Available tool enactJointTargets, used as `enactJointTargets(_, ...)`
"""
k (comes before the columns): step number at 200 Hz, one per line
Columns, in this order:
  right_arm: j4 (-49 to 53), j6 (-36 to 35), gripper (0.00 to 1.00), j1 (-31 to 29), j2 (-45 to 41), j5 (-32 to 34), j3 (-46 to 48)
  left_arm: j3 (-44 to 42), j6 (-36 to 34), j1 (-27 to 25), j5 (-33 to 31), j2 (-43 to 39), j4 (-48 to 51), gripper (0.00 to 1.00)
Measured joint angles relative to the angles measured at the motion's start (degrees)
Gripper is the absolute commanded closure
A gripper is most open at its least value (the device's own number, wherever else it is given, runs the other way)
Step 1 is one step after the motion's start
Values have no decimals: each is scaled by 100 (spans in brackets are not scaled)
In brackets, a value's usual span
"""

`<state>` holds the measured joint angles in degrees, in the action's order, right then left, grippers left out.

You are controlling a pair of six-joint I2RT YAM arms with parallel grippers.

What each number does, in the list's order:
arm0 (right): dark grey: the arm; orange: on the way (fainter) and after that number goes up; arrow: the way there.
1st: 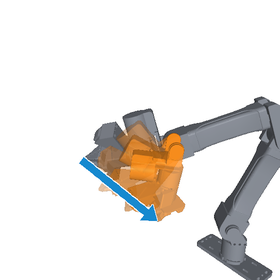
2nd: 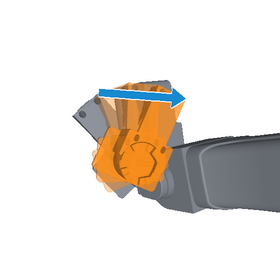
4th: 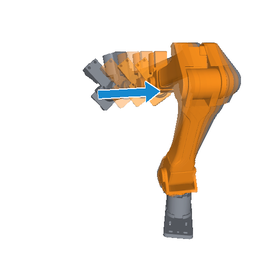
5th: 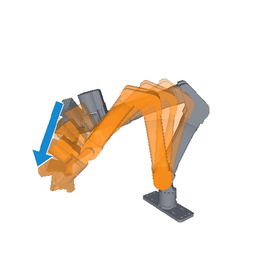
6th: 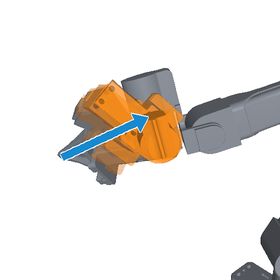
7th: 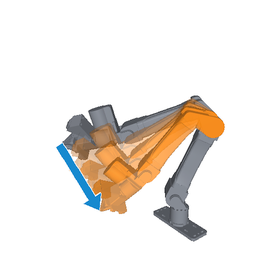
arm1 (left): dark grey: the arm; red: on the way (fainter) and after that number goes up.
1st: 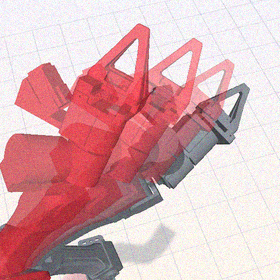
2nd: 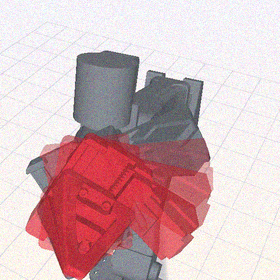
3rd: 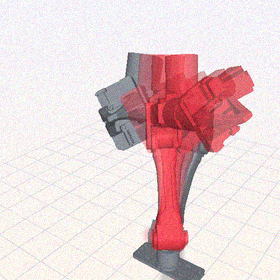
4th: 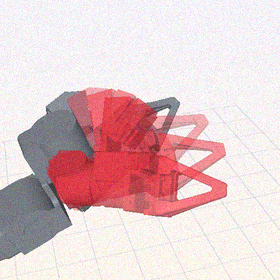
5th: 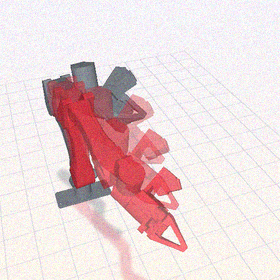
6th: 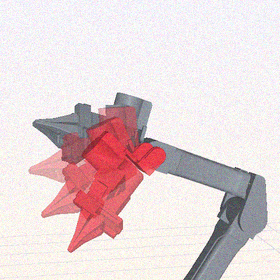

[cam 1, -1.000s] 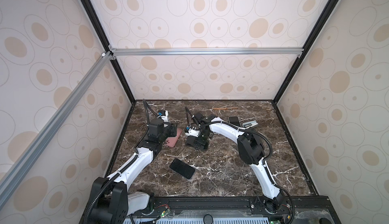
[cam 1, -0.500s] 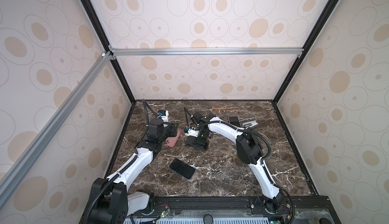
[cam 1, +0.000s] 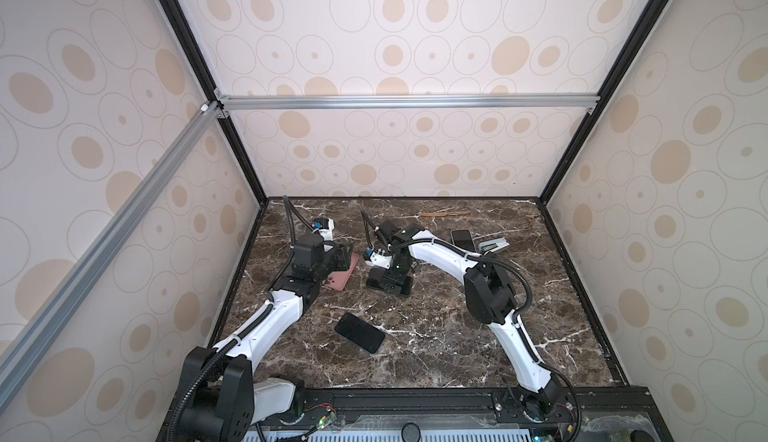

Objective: Put the phone into the phone case
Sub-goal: 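Close the right gripper on the black phone while the left lowers at the pink case, then lift the black phone with the right gripper and carry it toward the robot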

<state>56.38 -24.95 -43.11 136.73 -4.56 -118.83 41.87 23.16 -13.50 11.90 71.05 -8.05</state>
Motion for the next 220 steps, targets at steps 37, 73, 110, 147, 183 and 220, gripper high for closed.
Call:
enactJointTargets(37,138,9,13,0,83,-111,0,0,0,0,0,-2,2,57)
enactJointTargets(73,114,146,27,9,149,-35,-9,0,0,2,0,-2,4,57)
enactJointTargets(110,-157,815,36,175,52,-9,168,0,0,4,-2,-2,4,57)
enactJointTargets(147,-442,1917,36,717,-24,503,313,0,0,28,-22,-2,9,57)
enactJointTargets(183,-533,3060,33,1443,-98,708,457,0,0,33,-26,-37,33,57)
enactJointTargets(220,-719,4037,28,1932,-391,763,962,0,0,33,-24,-131,42,57)
